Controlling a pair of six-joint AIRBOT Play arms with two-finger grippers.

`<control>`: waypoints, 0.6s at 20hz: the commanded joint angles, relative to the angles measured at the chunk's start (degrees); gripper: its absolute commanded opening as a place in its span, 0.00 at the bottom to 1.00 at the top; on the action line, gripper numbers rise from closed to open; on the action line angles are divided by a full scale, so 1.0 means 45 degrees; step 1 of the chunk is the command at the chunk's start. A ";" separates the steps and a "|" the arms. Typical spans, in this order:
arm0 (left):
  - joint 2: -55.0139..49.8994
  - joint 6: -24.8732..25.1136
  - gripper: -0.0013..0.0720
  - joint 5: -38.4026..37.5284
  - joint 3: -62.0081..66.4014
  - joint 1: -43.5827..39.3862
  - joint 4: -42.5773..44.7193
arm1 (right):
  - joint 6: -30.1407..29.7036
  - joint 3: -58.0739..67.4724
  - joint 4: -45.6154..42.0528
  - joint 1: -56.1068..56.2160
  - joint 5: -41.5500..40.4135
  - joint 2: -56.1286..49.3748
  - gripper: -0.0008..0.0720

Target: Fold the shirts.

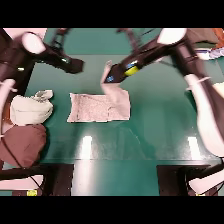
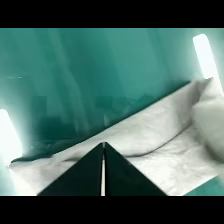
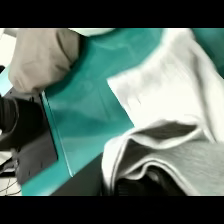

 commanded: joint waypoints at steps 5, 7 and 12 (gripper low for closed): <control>0.1496 0.0039 0.05 -0.1059 0.0015 0.1923 0.0554 | -0.0189 0.0325 -0.0743 0.2118 -0.2599 -0.1778 0.76; 0.1496 0.0044 0.05 -0.1248 0.0015 0.1919 0.0549 | 0.0029 0.0321 -0.1870 0.1370 -0.1005 -0.1413 0.72; 0.1496 0.0044 0.05 -0.1297 0.0015 0.1919 0.0486 | 0.0466 -0.3293 -0.3128 -0.1438 0.0656 0.0729 0.72</control>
